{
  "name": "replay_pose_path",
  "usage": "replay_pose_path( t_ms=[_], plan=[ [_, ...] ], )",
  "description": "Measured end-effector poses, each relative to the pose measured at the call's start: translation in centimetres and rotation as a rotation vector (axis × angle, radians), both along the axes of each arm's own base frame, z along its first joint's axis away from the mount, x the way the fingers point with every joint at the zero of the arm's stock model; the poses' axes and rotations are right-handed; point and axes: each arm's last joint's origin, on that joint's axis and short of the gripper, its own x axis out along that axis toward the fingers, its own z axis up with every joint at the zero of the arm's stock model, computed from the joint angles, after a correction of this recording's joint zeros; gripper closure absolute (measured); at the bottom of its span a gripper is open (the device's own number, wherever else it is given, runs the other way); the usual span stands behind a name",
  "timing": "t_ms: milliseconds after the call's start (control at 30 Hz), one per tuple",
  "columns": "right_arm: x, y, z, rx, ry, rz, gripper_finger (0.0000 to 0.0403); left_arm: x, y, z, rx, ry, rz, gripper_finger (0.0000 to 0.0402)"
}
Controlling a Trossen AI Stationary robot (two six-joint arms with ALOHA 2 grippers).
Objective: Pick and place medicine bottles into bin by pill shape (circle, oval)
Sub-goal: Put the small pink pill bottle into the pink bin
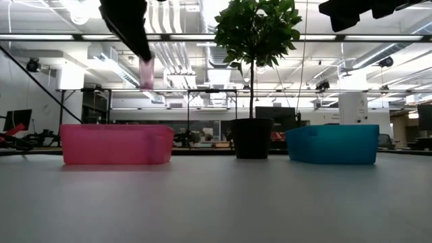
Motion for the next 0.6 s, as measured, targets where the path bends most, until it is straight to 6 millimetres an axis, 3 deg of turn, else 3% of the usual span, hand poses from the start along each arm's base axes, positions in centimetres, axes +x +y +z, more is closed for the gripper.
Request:
replay_pose_path(
  t_ms=[200, 600],
  plan=[
    [0.0, 0.0, 0.0, 0.003, 0.000, -0.001, 0.0252, -1.6, 1.2, -0.1, 0.039, -0.003, 0.067, 0.0302],
    [0.0, 0.0, 0.0, 0.003, 0.000, -0.001, 0.0252, -3.0, 4.3, -5.8, 0.051, 0.069, 0.272, 0.0301]
  ],
)
